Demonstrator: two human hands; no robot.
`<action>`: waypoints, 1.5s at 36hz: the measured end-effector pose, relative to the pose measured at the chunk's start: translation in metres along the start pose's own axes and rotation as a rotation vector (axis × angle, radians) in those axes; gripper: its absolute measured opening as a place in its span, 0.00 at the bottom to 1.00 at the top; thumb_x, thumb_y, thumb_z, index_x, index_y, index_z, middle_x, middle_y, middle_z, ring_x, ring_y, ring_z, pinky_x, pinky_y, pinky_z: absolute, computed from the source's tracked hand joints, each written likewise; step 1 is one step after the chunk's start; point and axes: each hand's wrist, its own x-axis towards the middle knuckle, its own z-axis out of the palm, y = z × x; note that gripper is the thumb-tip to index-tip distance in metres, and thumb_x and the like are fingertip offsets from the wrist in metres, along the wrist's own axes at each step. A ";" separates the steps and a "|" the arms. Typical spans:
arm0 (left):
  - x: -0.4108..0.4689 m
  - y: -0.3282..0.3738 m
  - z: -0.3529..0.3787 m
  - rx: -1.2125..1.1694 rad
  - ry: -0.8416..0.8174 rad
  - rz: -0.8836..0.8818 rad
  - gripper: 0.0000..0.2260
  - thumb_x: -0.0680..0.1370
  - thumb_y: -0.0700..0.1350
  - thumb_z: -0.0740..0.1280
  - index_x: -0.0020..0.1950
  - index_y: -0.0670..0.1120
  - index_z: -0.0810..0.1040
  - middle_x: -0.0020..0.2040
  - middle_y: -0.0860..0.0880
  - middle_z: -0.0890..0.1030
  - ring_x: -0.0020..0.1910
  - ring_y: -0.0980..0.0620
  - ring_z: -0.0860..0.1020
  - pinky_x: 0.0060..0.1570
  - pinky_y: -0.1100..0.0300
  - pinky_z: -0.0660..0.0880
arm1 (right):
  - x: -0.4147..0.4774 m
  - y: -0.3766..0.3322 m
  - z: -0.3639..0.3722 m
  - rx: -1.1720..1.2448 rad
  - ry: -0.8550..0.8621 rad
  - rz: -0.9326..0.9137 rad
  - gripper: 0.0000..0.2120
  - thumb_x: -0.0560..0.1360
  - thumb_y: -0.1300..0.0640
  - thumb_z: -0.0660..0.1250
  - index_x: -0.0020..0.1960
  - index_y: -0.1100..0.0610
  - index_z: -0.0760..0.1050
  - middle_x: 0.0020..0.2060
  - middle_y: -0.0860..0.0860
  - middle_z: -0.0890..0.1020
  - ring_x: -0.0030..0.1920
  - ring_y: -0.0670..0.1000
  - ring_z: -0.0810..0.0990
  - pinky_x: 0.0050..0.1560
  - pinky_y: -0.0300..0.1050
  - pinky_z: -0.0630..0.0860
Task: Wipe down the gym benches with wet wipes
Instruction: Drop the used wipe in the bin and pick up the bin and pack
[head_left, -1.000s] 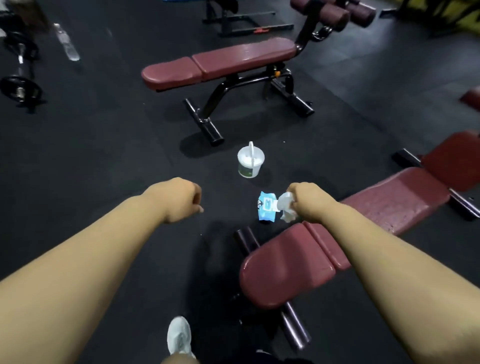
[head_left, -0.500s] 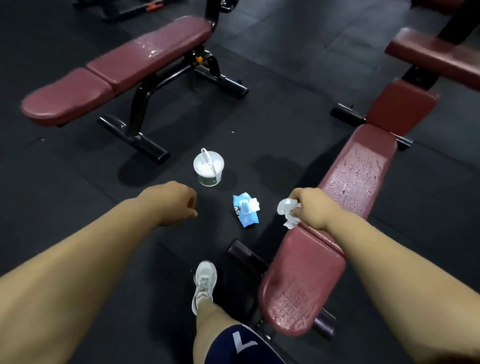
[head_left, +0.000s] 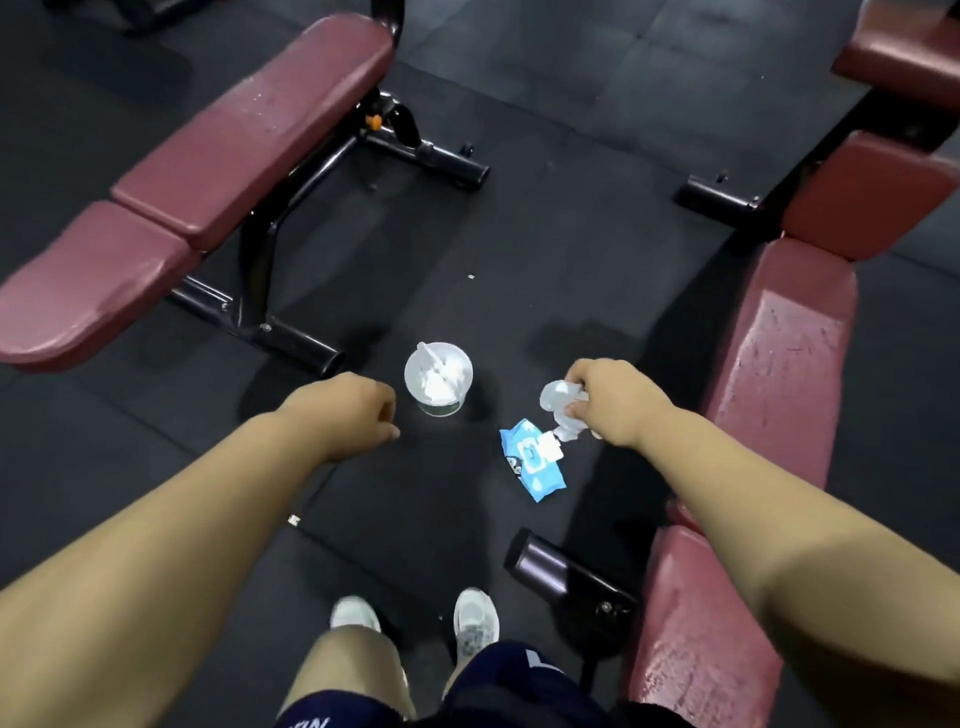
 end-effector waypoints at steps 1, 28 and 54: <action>0.011 -0.009 -0.003 -0.009 -0.011 0.006 0.08 0.76 0.55 0.64 0.47 0.52 0.76 0.46 0.54 0.76 0.44 0.52 0.75 0.42 0.58 0.73 | 0.011 -0.006 0.001 -0.004 -0.006 0.009 0.08 0.72 0.57 0.63 0.52 0.54 0.73 0.35 0.47 0.76 0.39 0.52 0.79 0.43 0.47 0.78; 0.396 -0.180 0.070 0.109 -0.322 0.211 0.07 0.76 0.54 0.63 0.45 0.52 0.74 0.46 0.52 0.77 0.46 0.50 0.77 0.44 0.56 0.75 | 0.343 -0.048 0.197 0.379 0.001 0.423 0.13 0.72 0.64 0.61 0.55 0.55 0.74 0.52 0.52 0.75 0.48 0.54 0.76 0.43 0.44 0.74; 0.633 -0.113 0.228 0.081 0.090 0.636 0.07 0.78 0.52 0.60 0.45 0.53 0.75 0.43 0.56 0.76 0.43 0.53 0.76 0.40 0.56 0.74 | 0.491 0.093 0.385 0.488 0.082 0.347 0.11 0.76 0.55 0.66 0.59 0.53 0.76 0.48 0.46 0.78 0.50 0.47 0.78 0.54 0.39 0.74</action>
